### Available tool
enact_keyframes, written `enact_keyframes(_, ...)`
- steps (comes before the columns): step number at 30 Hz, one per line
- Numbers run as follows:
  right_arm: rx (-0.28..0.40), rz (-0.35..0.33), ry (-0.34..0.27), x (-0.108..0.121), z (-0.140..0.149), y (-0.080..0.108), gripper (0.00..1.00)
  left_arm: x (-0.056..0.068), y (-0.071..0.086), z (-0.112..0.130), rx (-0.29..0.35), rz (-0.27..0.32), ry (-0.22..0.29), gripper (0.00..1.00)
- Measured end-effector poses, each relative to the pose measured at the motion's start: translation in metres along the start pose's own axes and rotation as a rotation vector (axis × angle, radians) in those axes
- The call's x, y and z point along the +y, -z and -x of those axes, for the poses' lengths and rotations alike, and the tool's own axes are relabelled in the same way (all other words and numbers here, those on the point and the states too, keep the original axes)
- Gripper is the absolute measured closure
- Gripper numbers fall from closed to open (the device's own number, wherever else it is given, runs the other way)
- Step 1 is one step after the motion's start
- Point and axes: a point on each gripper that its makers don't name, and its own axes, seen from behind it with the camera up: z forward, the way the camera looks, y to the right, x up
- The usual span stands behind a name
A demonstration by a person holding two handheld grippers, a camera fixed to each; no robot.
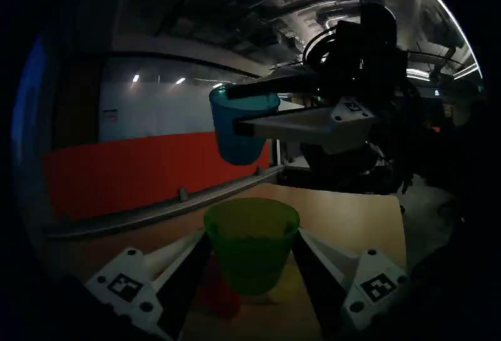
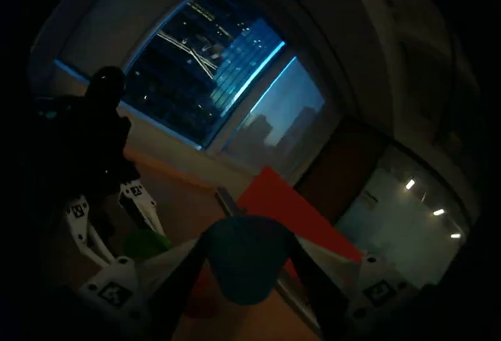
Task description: Pour water
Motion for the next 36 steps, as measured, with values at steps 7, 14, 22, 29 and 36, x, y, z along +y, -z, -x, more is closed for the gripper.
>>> enact_keyframes(7, 0.005, -0.043, -0.191, -0.007, -0.004, 0.004, 0.04, -0.002, 0.002, -0.001, 0.003, -0.005, 0.000, 0.16)
enact_keyframes(14, 0.008, -0.071, -0.348, -0.008, -0.005, 0.006, 0.04, -0.003, 0.003, -0.003, 0.006, -0.008, -0.003, 0.16)
enact_keyframes(22, 0.008, -0.088, -0.415, -0.011, -0.002, 0.007, 0.04, -0.007, 0.004, -0.003, 0.001, -0.015, -0.007, 0.16)
enact_keyframes(29, 0.001, -0.076, -0.419, -0.008, 0.004, 0.010, 0.04, -0.017, 0.008, -0.003, -0.001, -0.040, -0.010, 0.16)
enact_keyframes(36, -0.019, -0.044, -0.429, 0.000, 0.021, 0.020, 0.04, -0.036, 0.019, 0.001, -0.007, -0.082, -0.001, 0.16)
